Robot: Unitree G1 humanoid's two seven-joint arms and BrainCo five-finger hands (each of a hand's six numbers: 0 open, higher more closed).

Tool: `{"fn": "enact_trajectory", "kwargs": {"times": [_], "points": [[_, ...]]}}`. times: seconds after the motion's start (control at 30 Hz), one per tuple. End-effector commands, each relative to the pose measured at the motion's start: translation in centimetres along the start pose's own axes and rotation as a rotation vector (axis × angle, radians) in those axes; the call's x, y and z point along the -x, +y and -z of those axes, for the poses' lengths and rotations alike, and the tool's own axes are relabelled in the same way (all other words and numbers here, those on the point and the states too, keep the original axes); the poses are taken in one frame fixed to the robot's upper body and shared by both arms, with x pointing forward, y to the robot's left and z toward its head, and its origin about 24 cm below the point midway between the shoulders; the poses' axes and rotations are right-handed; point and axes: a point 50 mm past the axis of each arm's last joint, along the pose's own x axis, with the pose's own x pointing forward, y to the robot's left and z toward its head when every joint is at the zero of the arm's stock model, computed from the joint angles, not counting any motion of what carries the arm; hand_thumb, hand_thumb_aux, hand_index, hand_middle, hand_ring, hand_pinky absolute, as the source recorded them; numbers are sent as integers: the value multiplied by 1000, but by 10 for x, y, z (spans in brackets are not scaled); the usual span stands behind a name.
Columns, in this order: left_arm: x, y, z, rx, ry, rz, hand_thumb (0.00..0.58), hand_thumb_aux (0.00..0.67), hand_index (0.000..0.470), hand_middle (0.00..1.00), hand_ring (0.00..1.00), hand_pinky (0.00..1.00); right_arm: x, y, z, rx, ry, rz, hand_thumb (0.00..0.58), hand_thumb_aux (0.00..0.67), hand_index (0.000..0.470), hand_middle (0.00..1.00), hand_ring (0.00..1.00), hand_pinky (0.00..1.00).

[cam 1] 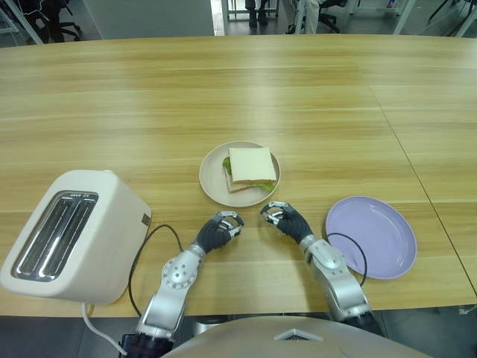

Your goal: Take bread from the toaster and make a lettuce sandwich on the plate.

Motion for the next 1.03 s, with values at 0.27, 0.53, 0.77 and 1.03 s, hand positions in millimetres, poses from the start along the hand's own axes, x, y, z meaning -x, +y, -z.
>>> {"fn": "enact_trajectory", "kwargs": {"times": [0.27, 0.53, 0.77, 1.03], "points": [[23, -18, -12, 141, -201, -100, 534, 481, 330, 1000, 1000, 1000, 32, -19, -27, 34, -226, 273, 580, 670, 460, 780, 780, 780], [26, -16, -21, 201, -335, -298, 0, 0, 0, 0, 0, 0, 47, -32, -28, 46, -268, 386, 0, 0, 0, 0, 0, 0], [30, 4, -18, 250, -339, -497, 0, 0, 0, 0, 0, 0, 38, -47, -23, 51, -232, 422, 0, 0, 0, 0, 0, 0], [25, 7, -23, 225, -340, -520, 0, 0, 0, 0, 0, 0, 35, -42, -27, 68, -248, 414, 0, 0, 0, 0, 0, 0]]}}
